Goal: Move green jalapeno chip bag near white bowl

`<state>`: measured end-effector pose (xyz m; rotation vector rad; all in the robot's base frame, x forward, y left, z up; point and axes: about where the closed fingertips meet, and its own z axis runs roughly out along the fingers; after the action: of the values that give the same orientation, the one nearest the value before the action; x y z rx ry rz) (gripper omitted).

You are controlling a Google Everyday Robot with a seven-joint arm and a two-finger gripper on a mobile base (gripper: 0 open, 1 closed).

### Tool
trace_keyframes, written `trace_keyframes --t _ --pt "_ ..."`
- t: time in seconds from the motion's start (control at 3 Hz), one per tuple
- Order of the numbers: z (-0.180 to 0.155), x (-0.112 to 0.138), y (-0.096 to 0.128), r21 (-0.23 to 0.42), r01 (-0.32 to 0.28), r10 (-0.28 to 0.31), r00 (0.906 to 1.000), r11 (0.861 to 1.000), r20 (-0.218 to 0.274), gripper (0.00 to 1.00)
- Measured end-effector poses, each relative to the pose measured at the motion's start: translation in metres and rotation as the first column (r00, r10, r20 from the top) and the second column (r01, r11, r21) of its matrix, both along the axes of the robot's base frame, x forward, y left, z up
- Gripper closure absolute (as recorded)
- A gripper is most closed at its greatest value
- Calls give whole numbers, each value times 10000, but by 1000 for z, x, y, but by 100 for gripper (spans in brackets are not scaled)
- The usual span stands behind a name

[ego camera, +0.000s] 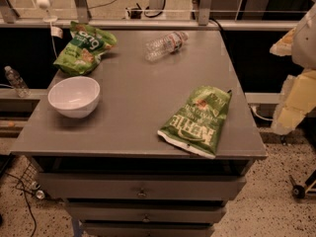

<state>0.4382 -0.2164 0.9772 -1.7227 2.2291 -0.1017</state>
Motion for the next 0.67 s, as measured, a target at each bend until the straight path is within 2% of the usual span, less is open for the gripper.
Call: trace_keyframes --t 0.33,0.67 --pt "0 0 0 0 0 0 10000 10000 2 0" --pt "-6 18 15 225 -459 460 9989 9987 -37 0"
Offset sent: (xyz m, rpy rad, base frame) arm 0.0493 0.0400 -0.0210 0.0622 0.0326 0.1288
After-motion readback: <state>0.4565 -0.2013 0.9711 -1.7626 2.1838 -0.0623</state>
